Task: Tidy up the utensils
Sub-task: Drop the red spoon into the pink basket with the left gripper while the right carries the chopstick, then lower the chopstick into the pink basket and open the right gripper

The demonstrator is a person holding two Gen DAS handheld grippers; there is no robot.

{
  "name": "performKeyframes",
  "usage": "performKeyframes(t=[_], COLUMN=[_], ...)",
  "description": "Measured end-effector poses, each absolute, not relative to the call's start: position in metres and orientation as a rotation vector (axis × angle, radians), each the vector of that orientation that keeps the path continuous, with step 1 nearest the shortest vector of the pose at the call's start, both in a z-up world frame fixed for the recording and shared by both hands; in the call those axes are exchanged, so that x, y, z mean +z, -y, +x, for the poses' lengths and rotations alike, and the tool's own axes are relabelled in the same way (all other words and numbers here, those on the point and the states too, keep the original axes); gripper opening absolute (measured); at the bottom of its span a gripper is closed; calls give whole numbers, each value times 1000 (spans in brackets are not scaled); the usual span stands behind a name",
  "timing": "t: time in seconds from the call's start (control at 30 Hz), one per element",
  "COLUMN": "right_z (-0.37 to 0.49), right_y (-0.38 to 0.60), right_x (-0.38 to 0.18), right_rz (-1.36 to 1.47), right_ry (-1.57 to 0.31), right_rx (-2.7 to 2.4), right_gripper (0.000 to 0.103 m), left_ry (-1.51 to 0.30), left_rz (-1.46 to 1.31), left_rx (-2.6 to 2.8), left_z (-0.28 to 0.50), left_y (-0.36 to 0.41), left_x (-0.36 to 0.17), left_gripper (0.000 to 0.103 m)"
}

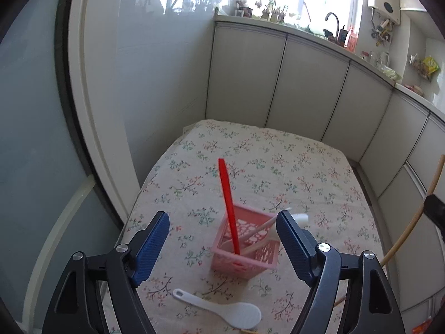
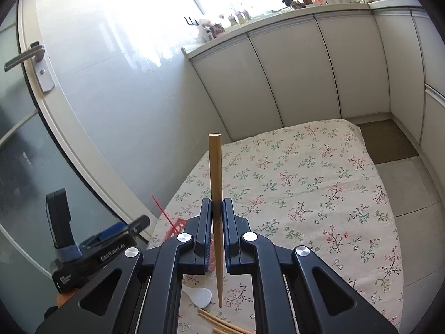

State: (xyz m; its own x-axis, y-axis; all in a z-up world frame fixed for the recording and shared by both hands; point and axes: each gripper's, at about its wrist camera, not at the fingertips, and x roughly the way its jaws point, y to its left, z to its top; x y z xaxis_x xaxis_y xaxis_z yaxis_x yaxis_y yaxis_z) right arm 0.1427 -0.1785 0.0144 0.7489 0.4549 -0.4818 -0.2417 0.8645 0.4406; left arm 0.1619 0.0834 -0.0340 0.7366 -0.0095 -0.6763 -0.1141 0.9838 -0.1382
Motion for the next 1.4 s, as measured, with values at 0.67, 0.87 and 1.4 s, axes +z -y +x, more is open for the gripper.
performKeyframes(t=[0.67, 0.87, 1.4], right_z=[166, 180, 202], right_y=[92, 52, 47], right_x=[54, 25, -28], right_rz=[294, 167, 199], right_ry=[-408, -425, -608], right_rx=[330, 321, 418], right_gripper=[7, 8, 32], left_ry=[-1063, -1054, -1065], left_rz=[-304, -296, -294], left_rx=[179, 148, 97], left_z=[156, 160, 165], left_y=[-163, -157, -151], left_x=[-87, -84, -87], left_gripper=[87, 87, 87])
